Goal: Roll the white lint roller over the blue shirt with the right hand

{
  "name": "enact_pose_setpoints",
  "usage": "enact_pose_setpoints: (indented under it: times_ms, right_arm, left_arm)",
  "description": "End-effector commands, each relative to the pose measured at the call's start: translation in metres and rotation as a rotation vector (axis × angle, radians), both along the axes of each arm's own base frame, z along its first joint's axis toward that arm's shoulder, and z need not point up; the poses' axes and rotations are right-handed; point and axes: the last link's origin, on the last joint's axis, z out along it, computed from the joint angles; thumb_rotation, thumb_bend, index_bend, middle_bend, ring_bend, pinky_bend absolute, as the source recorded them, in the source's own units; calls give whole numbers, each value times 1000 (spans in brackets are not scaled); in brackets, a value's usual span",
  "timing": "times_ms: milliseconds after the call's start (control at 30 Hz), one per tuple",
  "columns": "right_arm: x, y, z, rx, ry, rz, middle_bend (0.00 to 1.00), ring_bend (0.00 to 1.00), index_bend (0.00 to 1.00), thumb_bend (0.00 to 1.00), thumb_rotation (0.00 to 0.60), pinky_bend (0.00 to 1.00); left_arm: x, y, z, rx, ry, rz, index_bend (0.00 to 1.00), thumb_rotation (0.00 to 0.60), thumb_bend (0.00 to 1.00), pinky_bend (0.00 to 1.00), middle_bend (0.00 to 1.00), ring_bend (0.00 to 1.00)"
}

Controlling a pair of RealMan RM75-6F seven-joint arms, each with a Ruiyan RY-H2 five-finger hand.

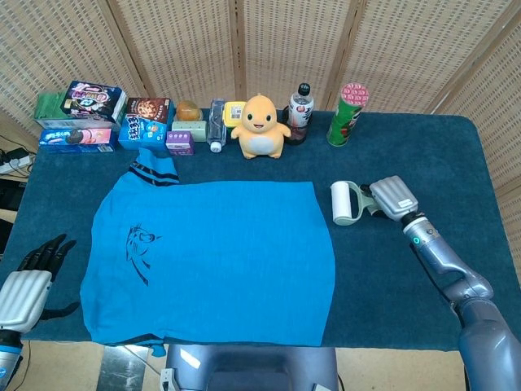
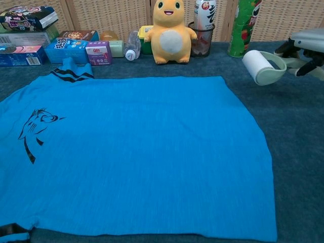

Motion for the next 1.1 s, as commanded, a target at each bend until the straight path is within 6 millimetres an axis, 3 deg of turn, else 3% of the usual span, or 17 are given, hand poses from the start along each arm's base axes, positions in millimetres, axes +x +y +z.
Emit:
enact_pose_setpoints:
  times_ms: [33, 200, 367, 800, 1100]
  right_arm:
    - [27, -11, 6, -22, 6, 51, 655, 748, 576, 1000, 600, 1000]
    - [62, -14, -5, -3, 39, 60, 654, 749, 575, 1000, 600, 1000]
    - [106, 0, -27, -15, 191, 114, 654, 749, 575, 1000, 600, 1000]
    - [183, 50, -80, -143, 447, 74, 654, 749, 575, 1000, 600, 1000]
    - [218, 71, -111, -76, 542, 1, 653, 751, 577, 1000, 600, 1000]
  left_arm:
    - [0, 0, 0, -7, -3, -1, 0, 600, 89, 91, 0, 0]
    - [1, 0, 0, -15, -11, -1, 0, 600, 88, 91, 0, 0]
    - [1, -1, 1, -22, -20, -3, 0, 600, 88, 91, 0, 0]
    - [2, -5, 7, -33, -48, -11, 0, 600, 88, 91, 0, 0]
    - [2, -7, 11, -38, -64, -11, 0, 600, 88, 90, 0, 0]
